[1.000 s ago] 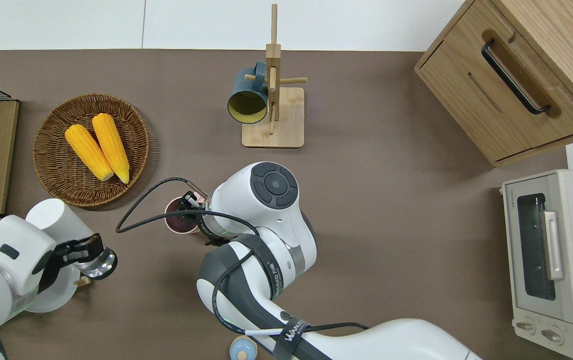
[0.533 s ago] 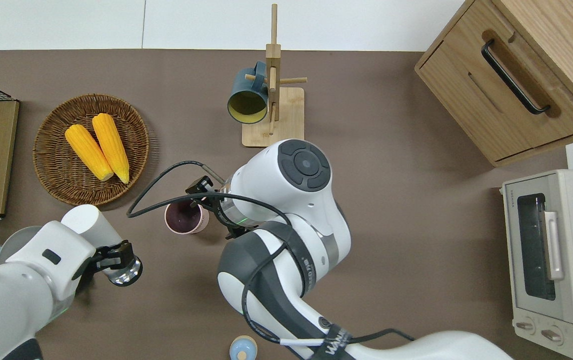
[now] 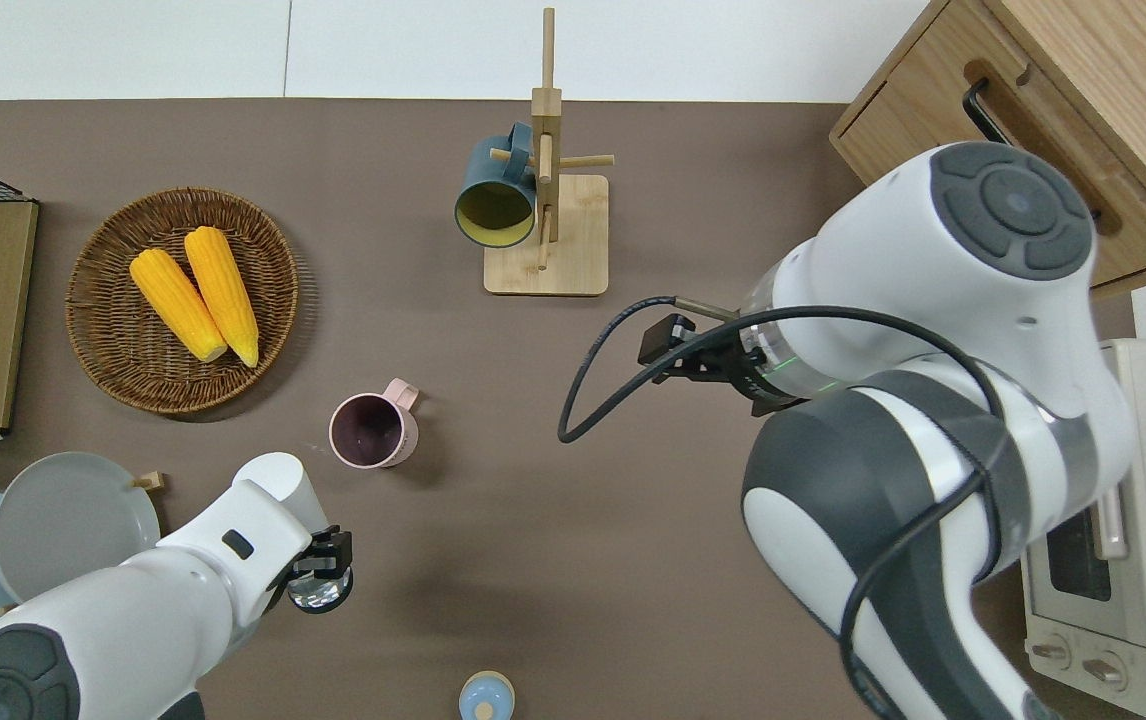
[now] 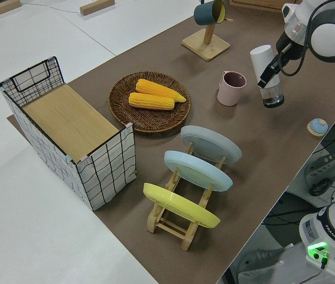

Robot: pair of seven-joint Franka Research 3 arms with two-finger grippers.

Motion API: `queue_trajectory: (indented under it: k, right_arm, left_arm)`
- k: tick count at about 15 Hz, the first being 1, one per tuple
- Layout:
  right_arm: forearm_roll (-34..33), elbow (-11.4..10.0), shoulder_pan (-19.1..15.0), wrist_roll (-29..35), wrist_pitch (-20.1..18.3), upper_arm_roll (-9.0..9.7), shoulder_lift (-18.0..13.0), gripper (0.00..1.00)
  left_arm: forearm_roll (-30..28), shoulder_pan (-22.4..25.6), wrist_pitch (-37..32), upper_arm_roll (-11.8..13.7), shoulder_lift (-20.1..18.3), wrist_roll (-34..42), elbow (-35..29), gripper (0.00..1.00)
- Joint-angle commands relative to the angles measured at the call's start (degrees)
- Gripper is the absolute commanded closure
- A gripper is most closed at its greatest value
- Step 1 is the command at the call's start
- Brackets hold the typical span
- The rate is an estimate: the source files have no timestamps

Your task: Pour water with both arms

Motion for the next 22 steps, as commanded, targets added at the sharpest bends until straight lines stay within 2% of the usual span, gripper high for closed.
queue_trajectory:
  k: [1,3,6,11,13,16,22]
  right_arm:
    - [-2.47,-2.12,-1.33,-16.37,-2.55,-6.5,-4.06,0.009]
    - [-5.1,-2.12,-1.33,-24.38,-3.52,-10.02,-5.02,0.009]
    - [-7.23,-2.12,-0.98,-30.29,-5.1,-13.89,-7.04,0.011]
    - [-8.55,-2.03,-0.62,-37.24,-6.16,-17.94,-8.98,0.009]
    - [-8.63,-2.03,-0.62,-38.48,-7.04,-18.91,-9.6,0.009]
    - [-10.56,-2.03,-0.62,-40.24,-7.57,-19.09,-10.65,0.009]
    - [-10.48,-1.94,-0.71,-41.82,-10.12,-19.97,-12.15,0.009]
  left_arm:
    - [-1.18,-0.68,0.65,-1.45,1.6,-0.66,-0.02,0.87]
    - [-1.27,-0.68,1.0,-2.58,2.48,-0.75,-0.01,0.87]
    - [-1.27,-0.68,0.21,-3.55,2.66,-0.75,-0.28,0.87]
    - [-1.27,-0.59,-0.14,-3.64,4.59,-0.75,-0.19,0.87]
    - [-1.27,-0.59,-0.32,-3.64,5.73,-0.75,0.25,0.88]
    - [-1.18,-0.59,-0.93,-3.64,7.05,-1.36,0.6,0.89]
    - [-0.74,0.2,-7.08,-3.47,10.13,-0.84,5.52,0.9]
